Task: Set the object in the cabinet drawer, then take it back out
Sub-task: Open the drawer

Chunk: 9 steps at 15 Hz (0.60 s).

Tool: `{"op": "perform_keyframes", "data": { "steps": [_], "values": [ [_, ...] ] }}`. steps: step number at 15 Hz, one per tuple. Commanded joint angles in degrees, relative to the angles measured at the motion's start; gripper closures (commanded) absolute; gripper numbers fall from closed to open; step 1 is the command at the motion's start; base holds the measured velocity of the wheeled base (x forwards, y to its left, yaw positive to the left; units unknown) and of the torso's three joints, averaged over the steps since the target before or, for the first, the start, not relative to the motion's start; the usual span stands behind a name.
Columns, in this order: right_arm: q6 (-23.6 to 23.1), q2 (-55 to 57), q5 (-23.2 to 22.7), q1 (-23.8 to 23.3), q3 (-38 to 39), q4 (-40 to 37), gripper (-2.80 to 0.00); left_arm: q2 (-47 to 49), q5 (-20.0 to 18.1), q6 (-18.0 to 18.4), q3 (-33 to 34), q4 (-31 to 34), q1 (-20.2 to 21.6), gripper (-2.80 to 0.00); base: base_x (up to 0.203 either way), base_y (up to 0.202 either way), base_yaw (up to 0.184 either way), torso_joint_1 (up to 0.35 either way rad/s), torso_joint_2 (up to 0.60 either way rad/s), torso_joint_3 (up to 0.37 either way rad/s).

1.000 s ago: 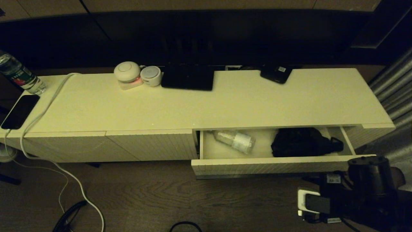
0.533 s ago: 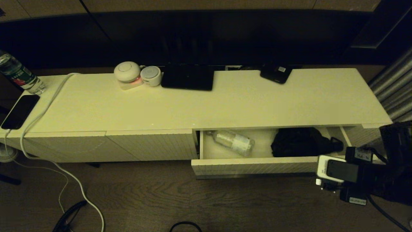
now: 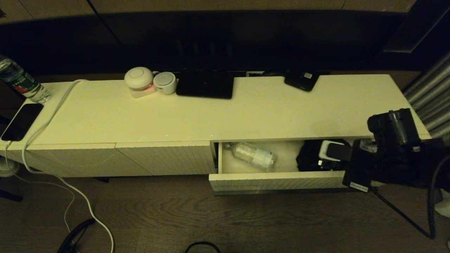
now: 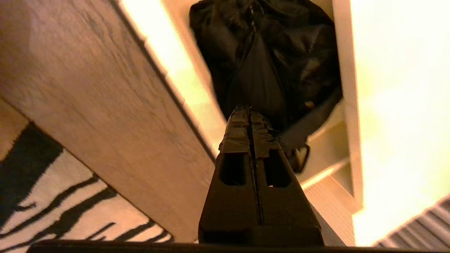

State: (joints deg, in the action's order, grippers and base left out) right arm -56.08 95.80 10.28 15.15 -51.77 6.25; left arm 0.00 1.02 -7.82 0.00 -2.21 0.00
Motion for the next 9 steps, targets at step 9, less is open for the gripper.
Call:
{"op": "perform_keyframes", "data": {
  "steps": [9],
  "values": [
    [5.46,10.90,0.00,0.14,-5.70,0.60,0.00,-0.09,0.04,-0.09,0.00,0.00,0.00,0.00,0.000,0.000,0.000,0.000,0.00,0.000]
  ]
}}
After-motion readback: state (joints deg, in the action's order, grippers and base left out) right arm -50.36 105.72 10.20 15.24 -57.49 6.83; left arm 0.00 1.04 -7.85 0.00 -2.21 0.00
